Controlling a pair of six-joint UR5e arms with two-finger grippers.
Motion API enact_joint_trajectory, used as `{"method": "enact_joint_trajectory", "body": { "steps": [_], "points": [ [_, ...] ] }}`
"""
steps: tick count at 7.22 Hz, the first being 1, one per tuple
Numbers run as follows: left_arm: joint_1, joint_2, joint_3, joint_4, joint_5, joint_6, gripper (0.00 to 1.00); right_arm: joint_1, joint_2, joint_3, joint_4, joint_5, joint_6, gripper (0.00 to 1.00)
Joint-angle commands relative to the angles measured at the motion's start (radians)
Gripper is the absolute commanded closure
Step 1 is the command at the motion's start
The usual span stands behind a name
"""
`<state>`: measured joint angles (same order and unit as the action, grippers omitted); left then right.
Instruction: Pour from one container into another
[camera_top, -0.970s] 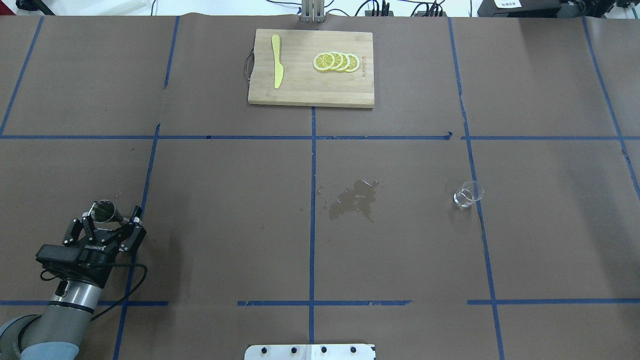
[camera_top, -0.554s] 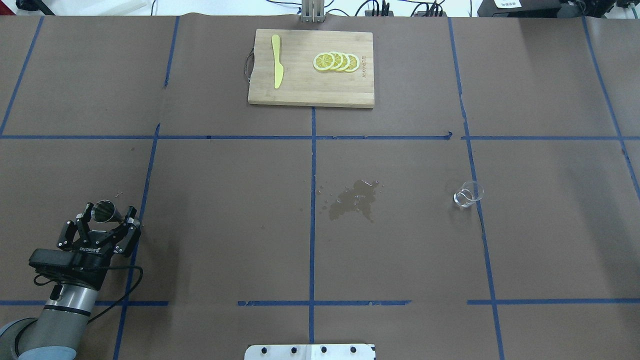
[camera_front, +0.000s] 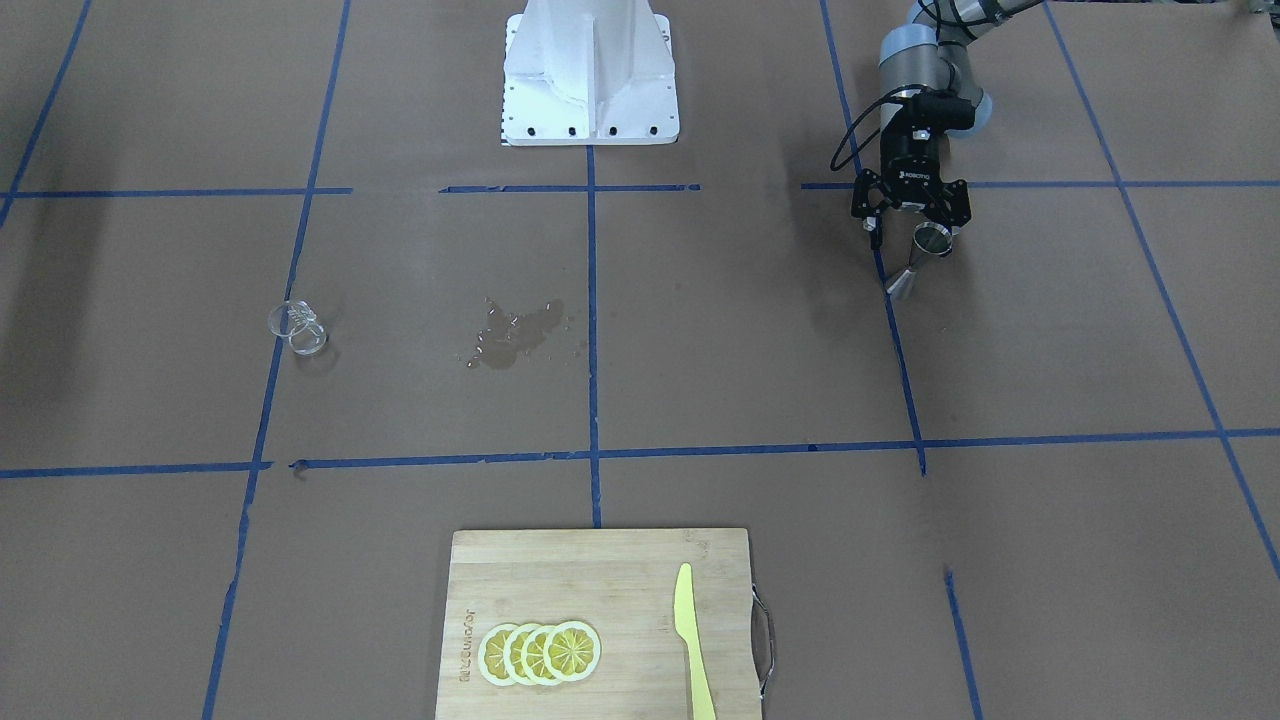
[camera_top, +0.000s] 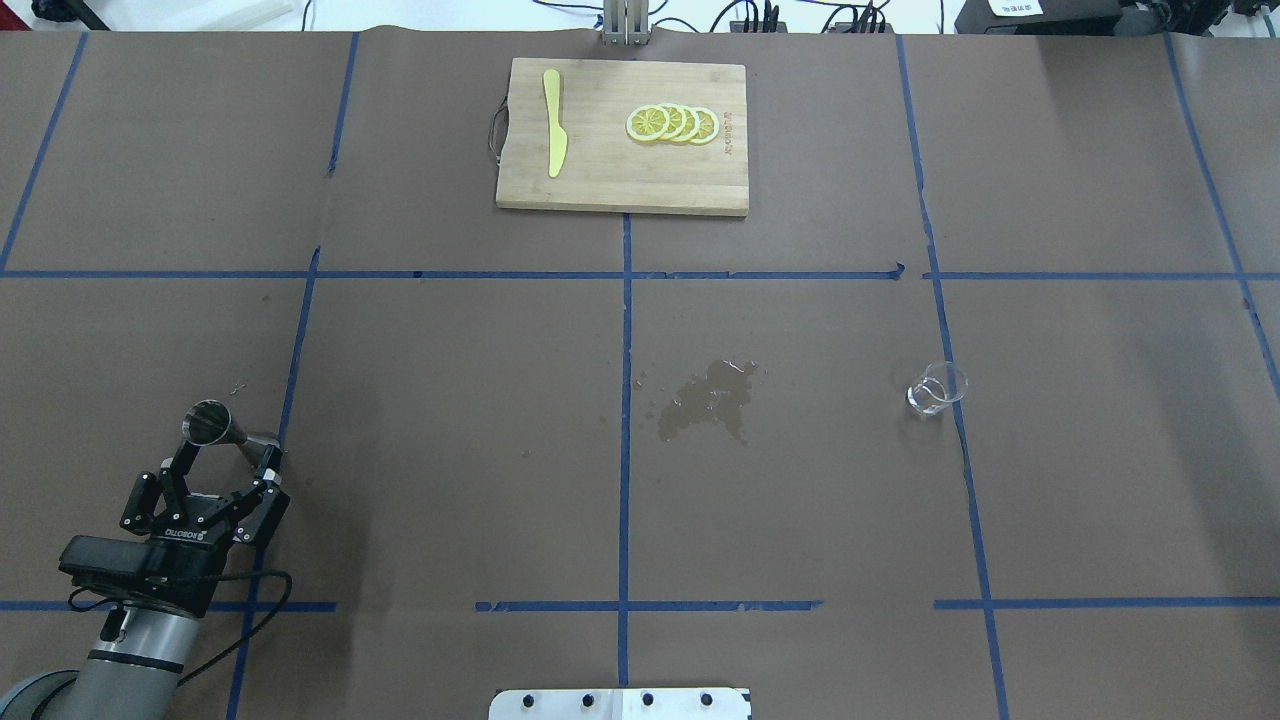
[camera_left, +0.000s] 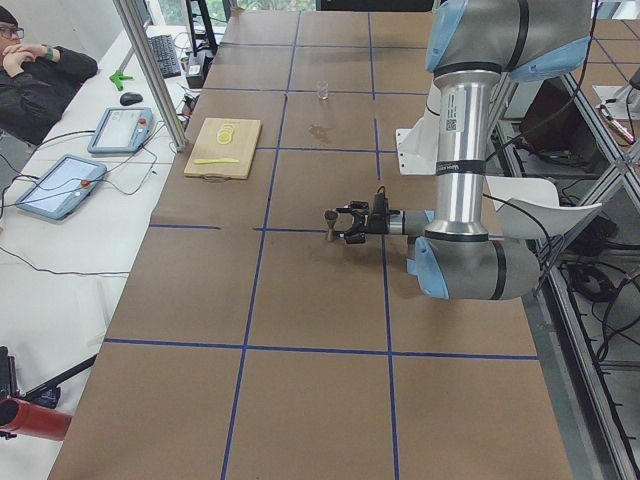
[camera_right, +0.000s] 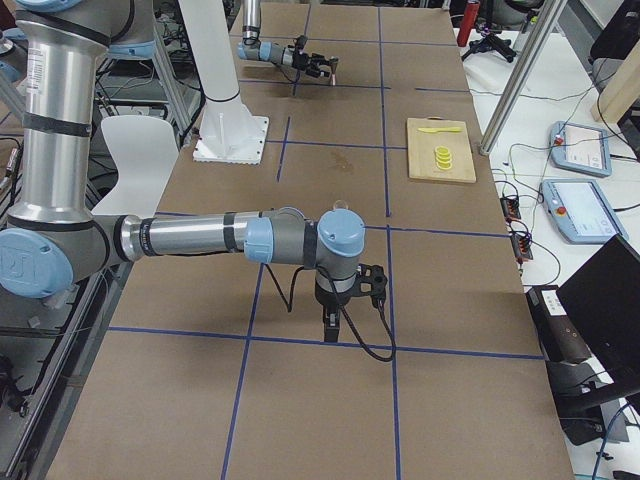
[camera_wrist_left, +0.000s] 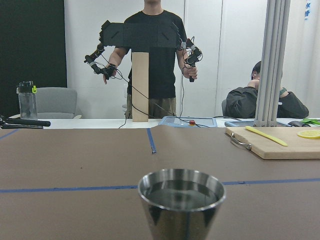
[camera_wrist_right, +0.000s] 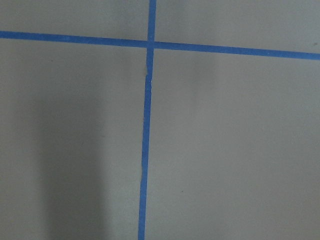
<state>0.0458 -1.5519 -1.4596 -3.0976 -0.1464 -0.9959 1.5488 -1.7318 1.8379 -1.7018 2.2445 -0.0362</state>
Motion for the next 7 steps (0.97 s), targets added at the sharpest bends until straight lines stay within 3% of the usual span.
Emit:
{"method": "enact_joint_trajectory", "body": {
  "steps": [1,4,6,7],
  "points": [
    [0.025,0.0,-0.01,-0.094,0.062,0.1,0.0,0.002,-0.003,0.0,-0.001,0.001,-0.001,0.0],
    [0.042,0.001,-0.047,-0.183,0.114,0.13,0.0,0.002,-0.005,0.0,0.001,0.003,0.001,0.0],
    [0.042,-0.002,-0.106,-0.415,0.114,0.424,0.0,0.002,-0.003,0.0,-0.001,0.003,0.001,0.0],
    [0.043,-0.007,-0.184,-0.515,0.108,0.624,0.0,0.002,-0.003,-0.002,-0.001,0.003,0.002,0.0]
  ]
}}
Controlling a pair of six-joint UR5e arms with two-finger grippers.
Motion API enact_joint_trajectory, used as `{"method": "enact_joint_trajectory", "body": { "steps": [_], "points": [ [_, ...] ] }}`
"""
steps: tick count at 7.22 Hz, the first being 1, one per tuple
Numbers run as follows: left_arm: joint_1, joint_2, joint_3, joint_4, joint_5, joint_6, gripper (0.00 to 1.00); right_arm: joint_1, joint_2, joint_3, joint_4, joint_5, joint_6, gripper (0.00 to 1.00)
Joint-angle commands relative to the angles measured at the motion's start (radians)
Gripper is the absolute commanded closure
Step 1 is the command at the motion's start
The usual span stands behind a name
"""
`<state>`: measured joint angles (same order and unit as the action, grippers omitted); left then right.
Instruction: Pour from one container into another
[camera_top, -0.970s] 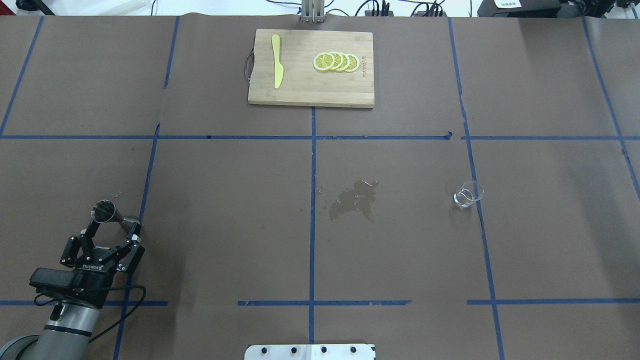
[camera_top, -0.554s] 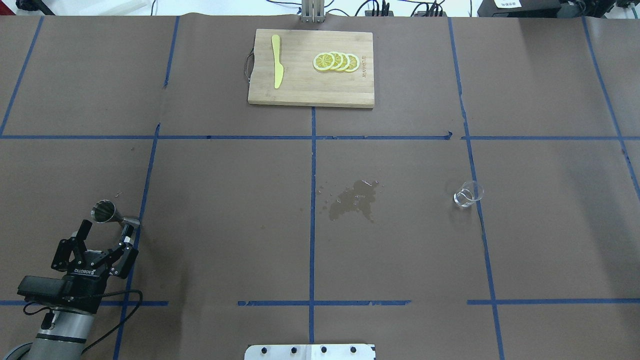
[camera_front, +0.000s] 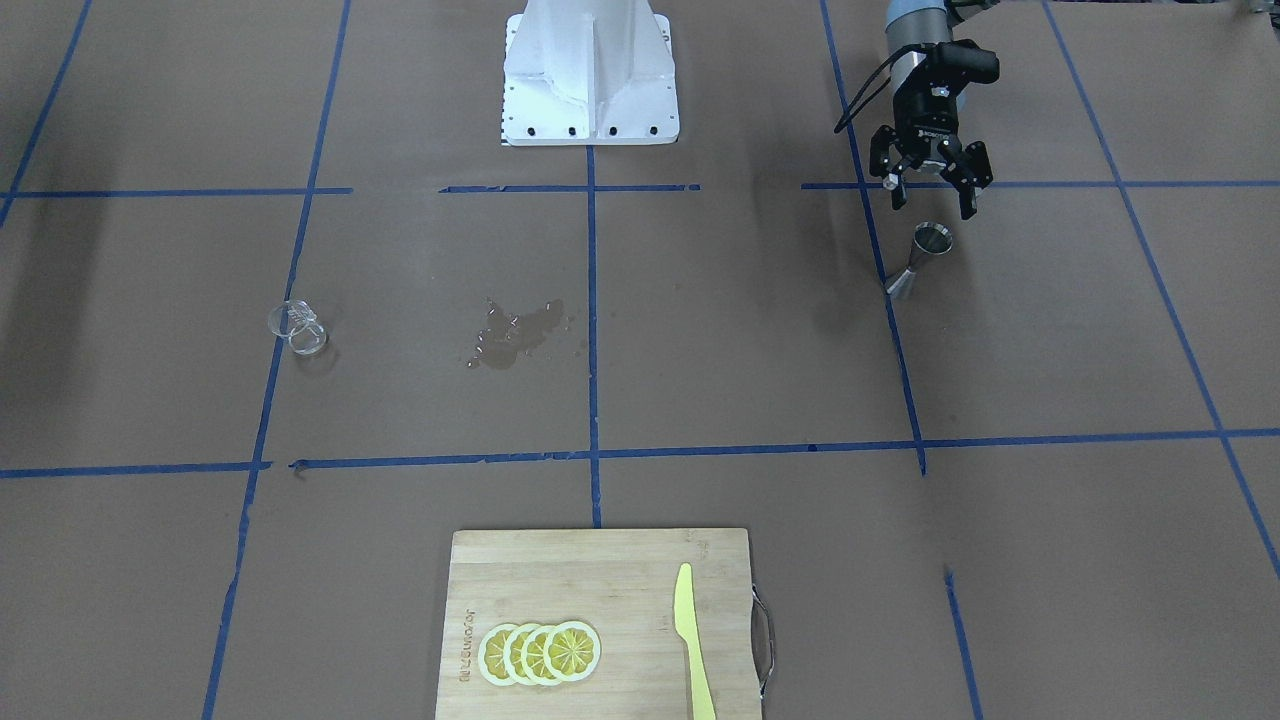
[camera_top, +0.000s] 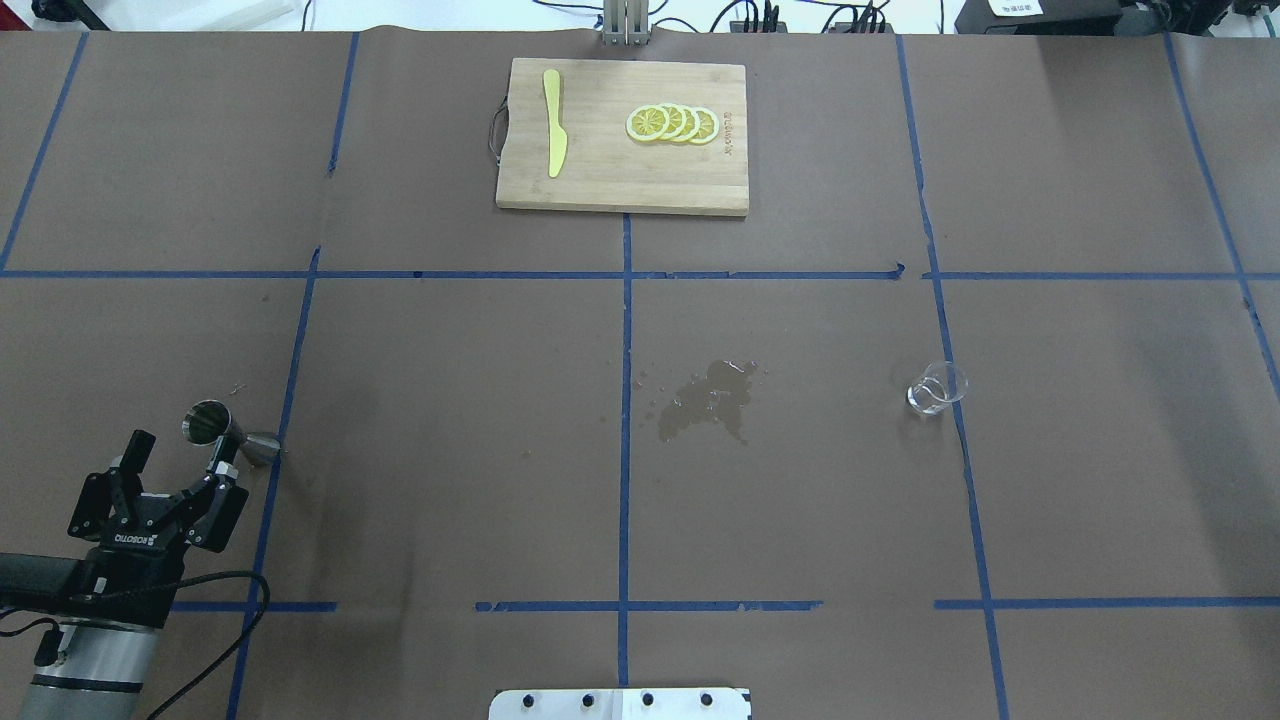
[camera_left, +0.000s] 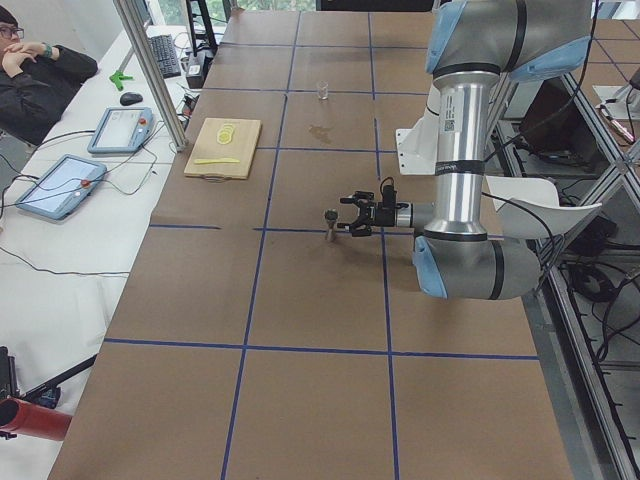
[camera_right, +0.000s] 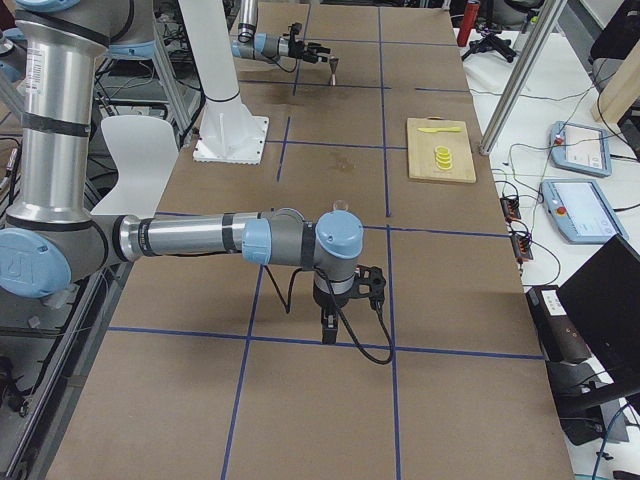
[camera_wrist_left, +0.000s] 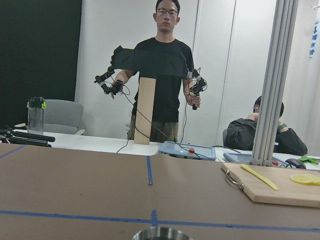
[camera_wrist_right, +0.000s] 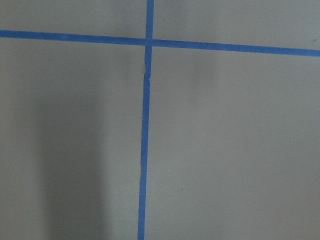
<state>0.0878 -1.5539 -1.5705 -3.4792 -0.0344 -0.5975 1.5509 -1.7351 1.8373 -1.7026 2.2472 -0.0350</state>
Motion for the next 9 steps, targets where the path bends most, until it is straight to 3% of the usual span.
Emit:
{"method": "enact_joint_trajectory", "body": {
  "steps": [1,2,5,7,9],
  "points": [
    [0.01,-0.023,-0.186,-0.152,-0.004,0.41,0.0,0.0,0.0,-0.001,0.0,0.0,0.001,0.0],
    [0.03,-0.087,-0.256,-0.144,-0.013,0.509,0.01,0.0,0.003,-0.001,0.0,0.0,0.001,0.0],
    [0.118,-0.471,-0.31,-0.072,-0.022,0.911,0.04,0.0,0.014,-0.004,0.0,0.0,0.003,0.0],
    [0.116,-0.538,-0.318,0.04,-0.051,0.913,0.06,0.0,0.016,-0.007,0.0,0.002,0.003,0.0],
    [0.11,-0.54,-0.316,0.038,-0.078,0.915,0.05,0.0,0.014,-0.007,0.0,0.002,0.003,0.0]
  ]
}}
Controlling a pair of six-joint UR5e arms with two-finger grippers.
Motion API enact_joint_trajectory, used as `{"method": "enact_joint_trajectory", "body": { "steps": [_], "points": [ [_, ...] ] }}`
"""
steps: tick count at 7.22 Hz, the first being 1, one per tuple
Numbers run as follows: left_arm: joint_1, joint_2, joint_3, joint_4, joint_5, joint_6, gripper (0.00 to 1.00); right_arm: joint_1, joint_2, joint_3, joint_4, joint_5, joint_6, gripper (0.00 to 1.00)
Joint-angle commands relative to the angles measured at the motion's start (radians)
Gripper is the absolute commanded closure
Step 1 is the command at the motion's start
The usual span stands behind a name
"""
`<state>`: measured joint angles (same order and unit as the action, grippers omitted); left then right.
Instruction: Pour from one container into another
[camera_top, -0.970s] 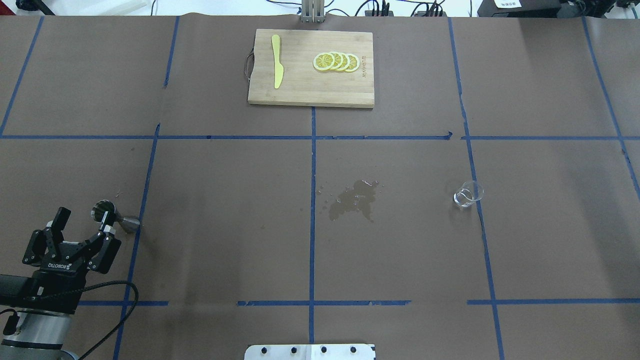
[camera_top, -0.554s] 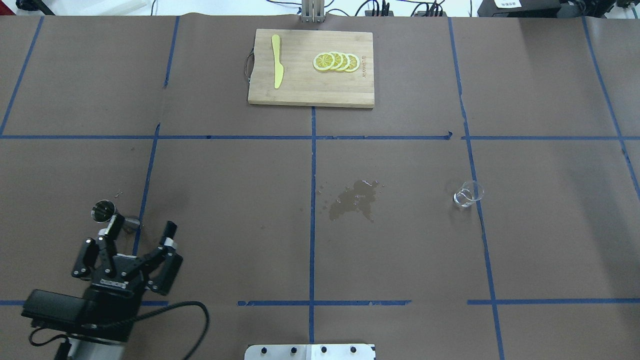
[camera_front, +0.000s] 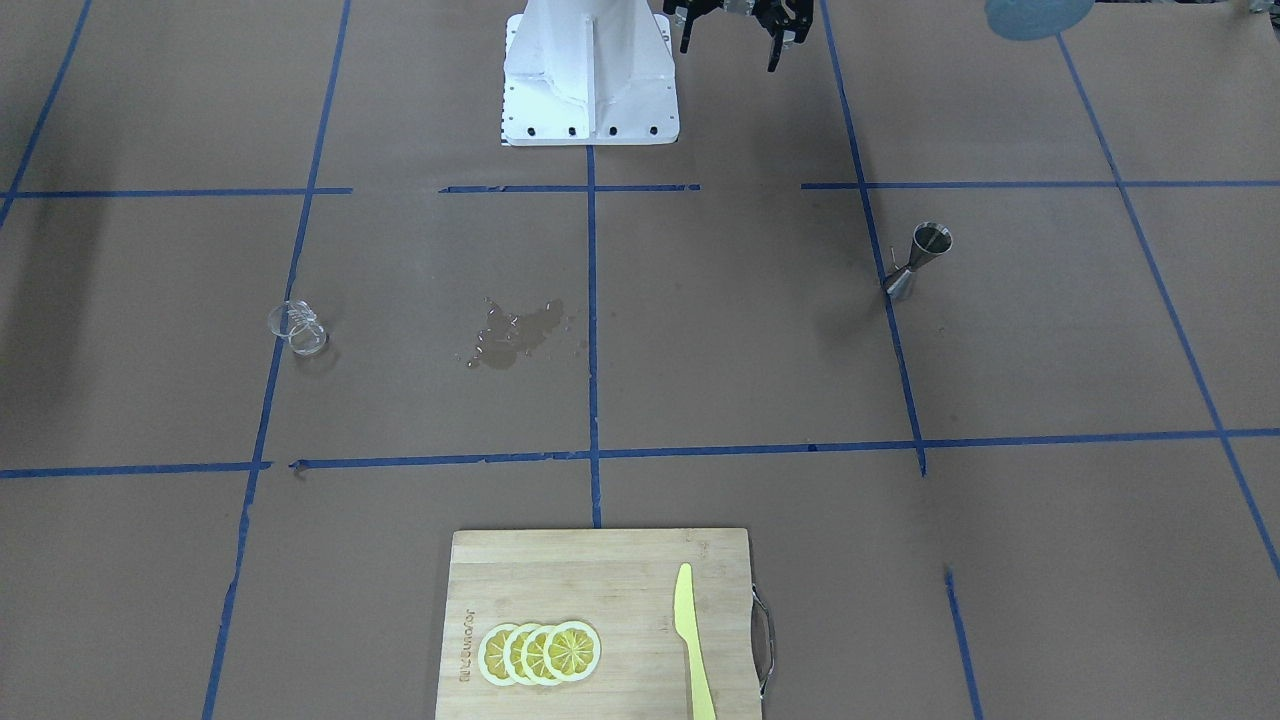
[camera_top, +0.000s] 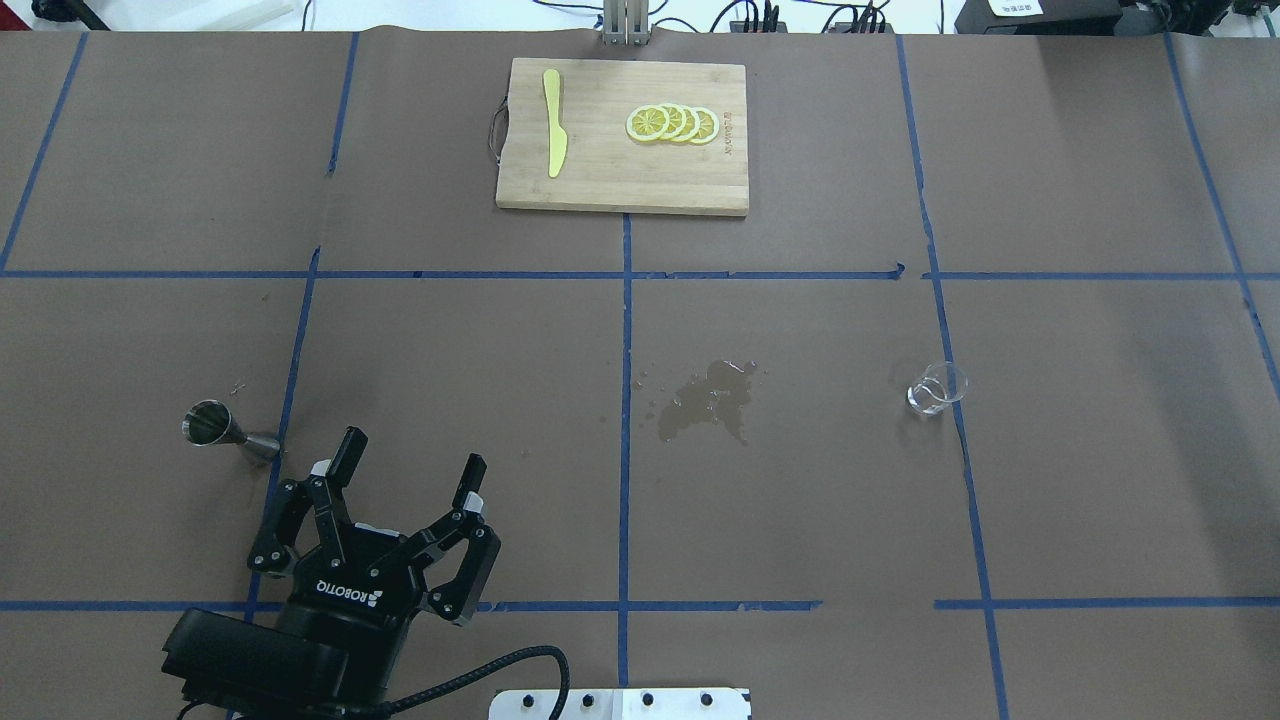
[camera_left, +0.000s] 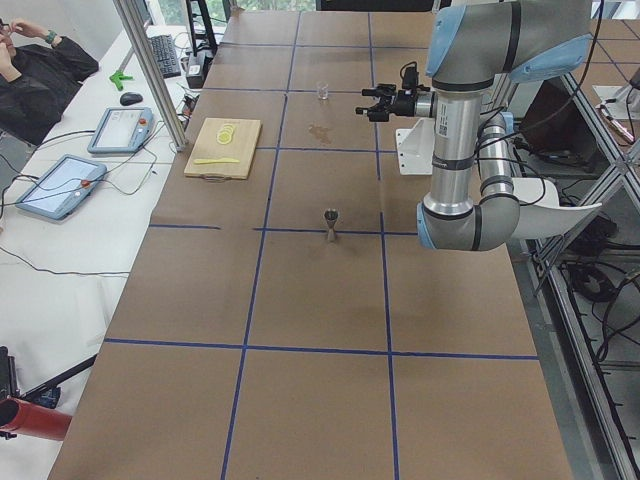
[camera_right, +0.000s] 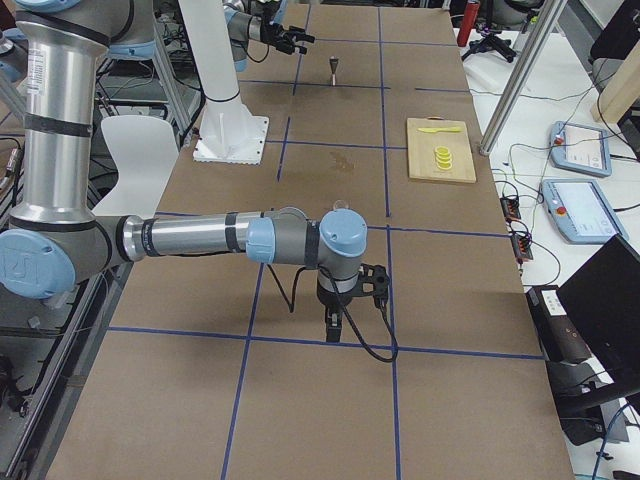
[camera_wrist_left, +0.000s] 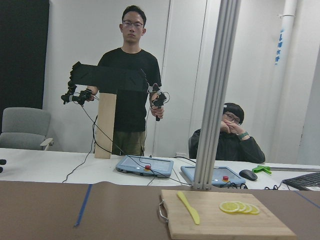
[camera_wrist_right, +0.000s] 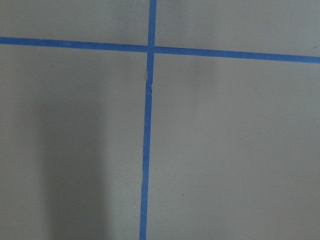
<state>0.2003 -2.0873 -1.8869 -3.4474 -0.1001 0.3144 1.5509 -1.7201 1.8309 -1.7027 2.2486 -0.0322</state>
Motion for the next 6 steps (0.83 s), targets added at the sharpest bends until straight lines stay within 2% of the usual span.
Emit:
{"method": "enact_joint_trajectory", "body": {
  "steps": [1,2,3,4,6],
  "points": [
    [0.002,0.006,-0.001,-0.002,-0.023,0.003,0.05,0.0,-0.001,-0.001,0.0,0.0,0.0,0.0],
    [0.004,0.032,0.0,-0.031,-0.026,0.002,0.04,0.0,-0.001,-0.001,0.0,0.0,-0.002,0.0],
    [0.004,0.12,0.0,-0.117,-0.027,0.003,0.04,0.0,-0.001,-0.001,0.002,0.0,-0.002,0.0],
    [0.005,0.166,0.0,-0.148,-0.027,0.002,0.04,0.0,-0.003,-0.001,0.002,0.0,-0.002,0.0],
    [0.019,0.191,0.0,-0.15,-0.027,0.002,0.04,0.0,-0.003,-0.001,0.002,-0.001,-0.002,0.0]
  ]
}}
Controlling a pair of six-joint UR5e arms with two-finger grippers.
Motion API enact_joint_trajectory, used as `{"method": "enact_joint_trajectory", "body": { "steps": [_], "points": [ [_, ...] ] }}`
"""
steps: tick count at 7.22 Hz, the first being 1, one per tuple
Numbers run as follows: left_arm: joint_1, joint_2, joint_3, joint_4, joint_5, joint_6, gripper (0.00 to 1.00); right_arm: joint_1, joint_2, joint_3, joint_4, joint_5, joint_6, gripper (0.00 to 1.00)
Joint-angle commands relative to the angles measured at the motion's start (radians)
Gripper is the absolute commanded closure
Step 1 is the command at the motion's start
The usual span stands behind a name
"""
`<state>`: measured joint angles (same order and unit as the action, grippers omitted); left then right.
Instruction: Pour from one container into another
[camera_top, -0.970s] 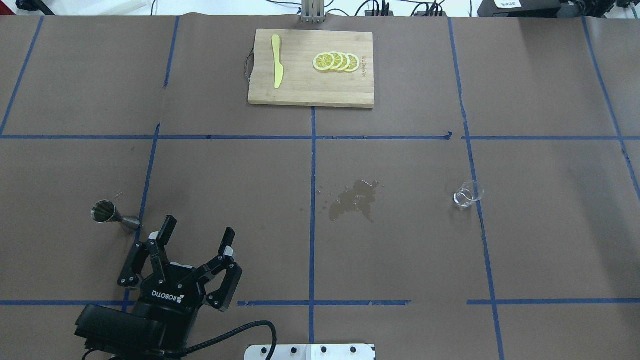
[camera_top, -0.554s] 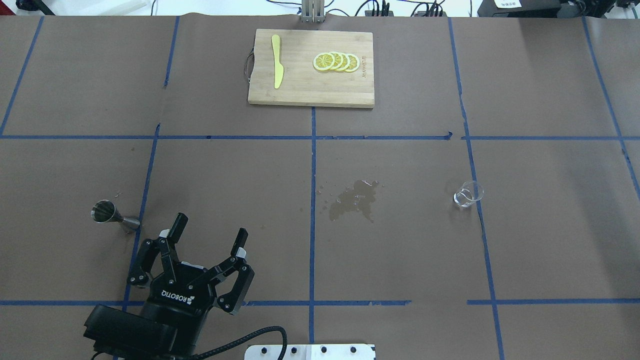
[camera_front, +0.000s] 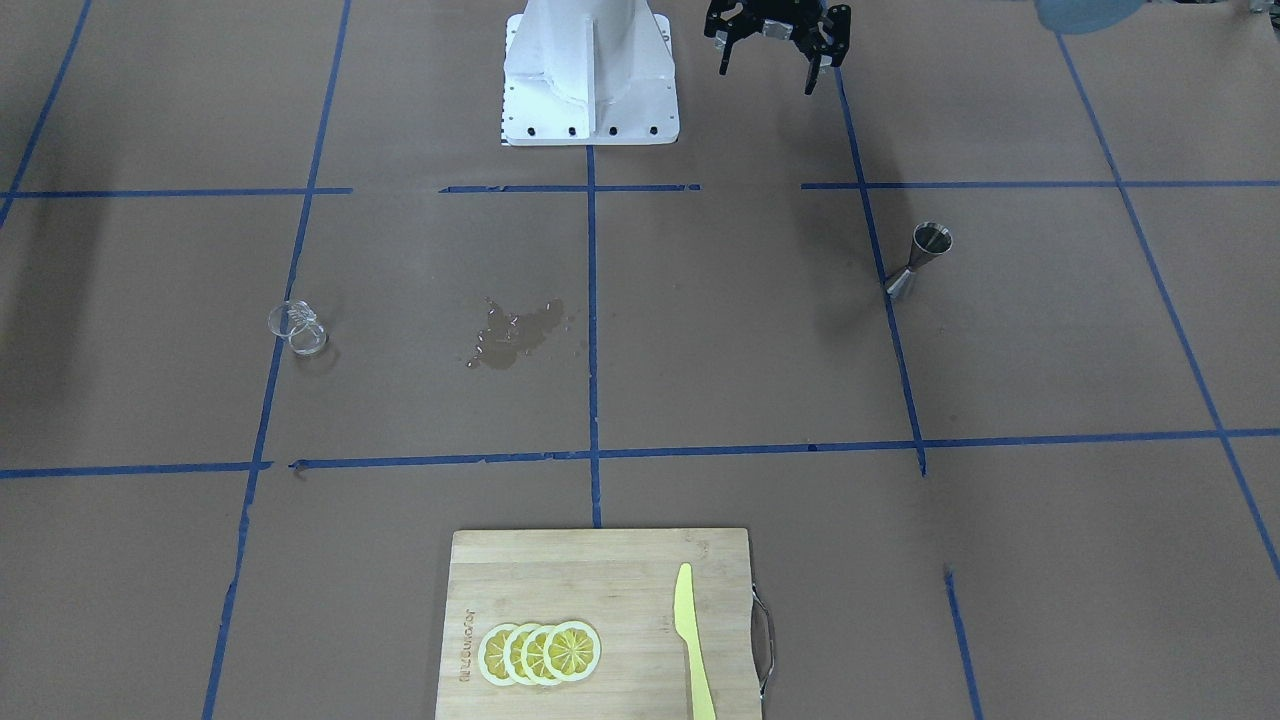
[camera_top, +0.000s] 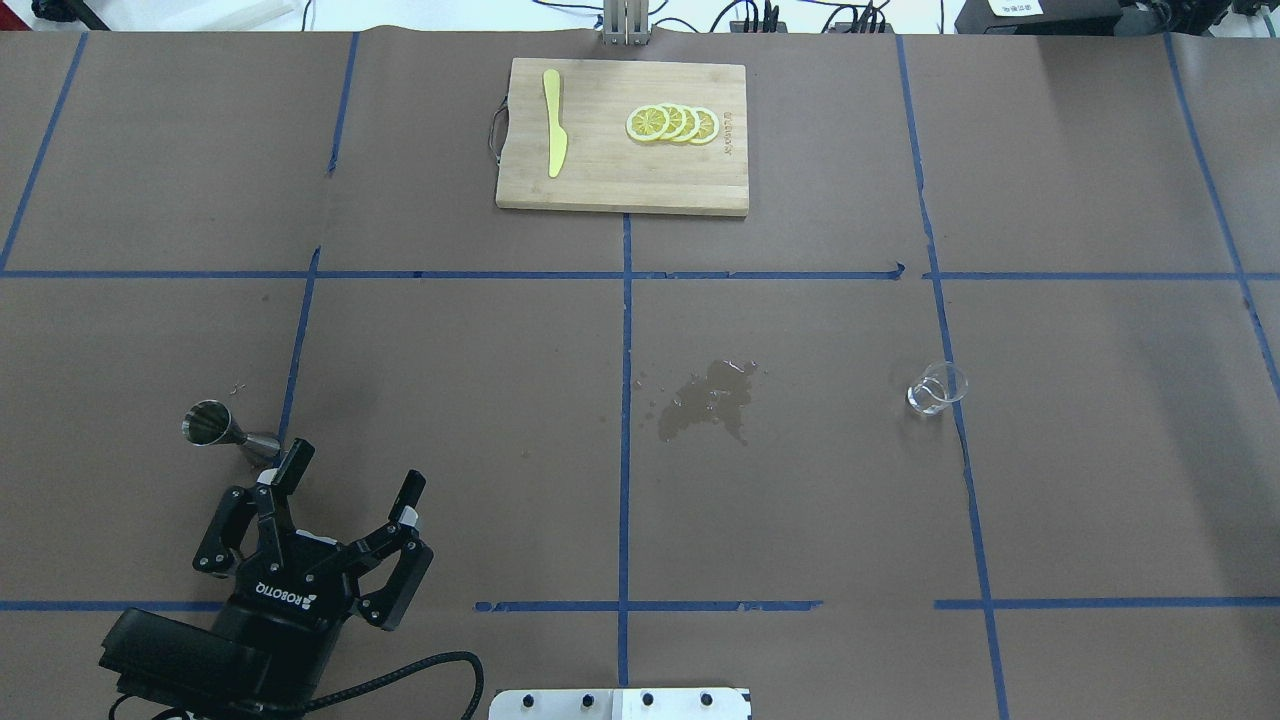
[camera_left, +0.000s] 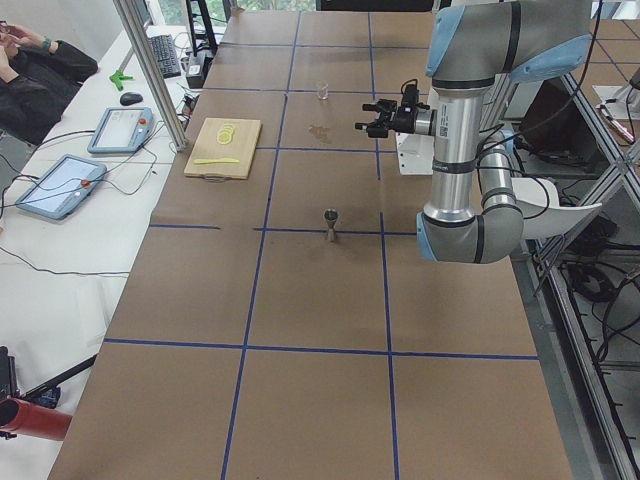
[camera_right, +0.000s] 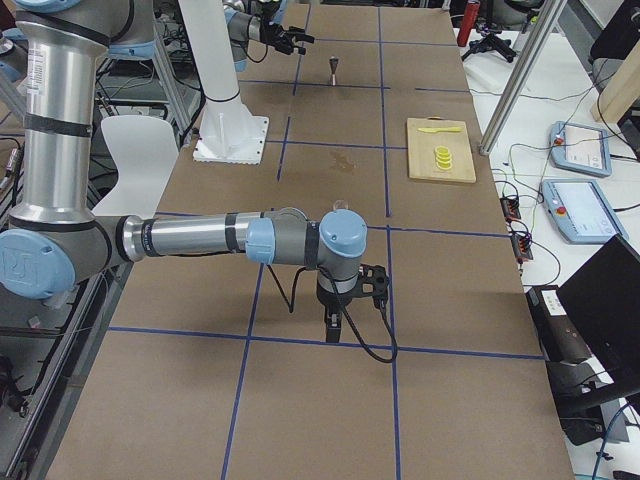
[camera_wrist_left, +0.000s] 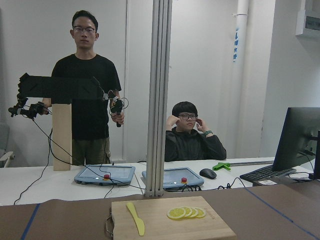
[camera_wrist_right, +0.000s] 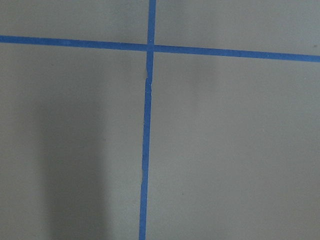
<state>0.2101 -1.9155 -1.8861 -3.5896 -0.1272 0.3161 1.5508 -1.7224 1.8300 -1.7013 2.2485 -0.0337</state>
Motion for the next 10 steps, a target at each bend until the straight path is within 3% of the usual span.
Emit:
{"method": "enact_joint_trajectory", "body": {
  "steps": [1,3,6,9,10],
  "points": [
    [0.015,0.021,0.002,-0.008,0.001,-0.003,0.01,0.0,0.0,0.0,0.0,-0.001,-0.002,0.0],
    [0.023,0.003,-0.002,-0.061,0.01,-0.091,0.0,0.002,-0.011,0.0,0.0,0.0,-0.002,0.0],
    [-0.151,-0.026,0.007,-0.057,0.07,-0.16,0.0,0.002,-0.016,0.002,0.0,0.0,0.0,0.0],
    [-0.309,-0.042,0.007,0.082,0.069,-0.154,0.0,0.0,-0.013,0.003,0.0,0.0,-0.002,0.0],
    [-0.378,-0.034,0.009,0.203,0.069,-0.102,0.0,0.002,-0.013,0.003,0.0,-0.001,-0.002,0.0]
  ]
}}
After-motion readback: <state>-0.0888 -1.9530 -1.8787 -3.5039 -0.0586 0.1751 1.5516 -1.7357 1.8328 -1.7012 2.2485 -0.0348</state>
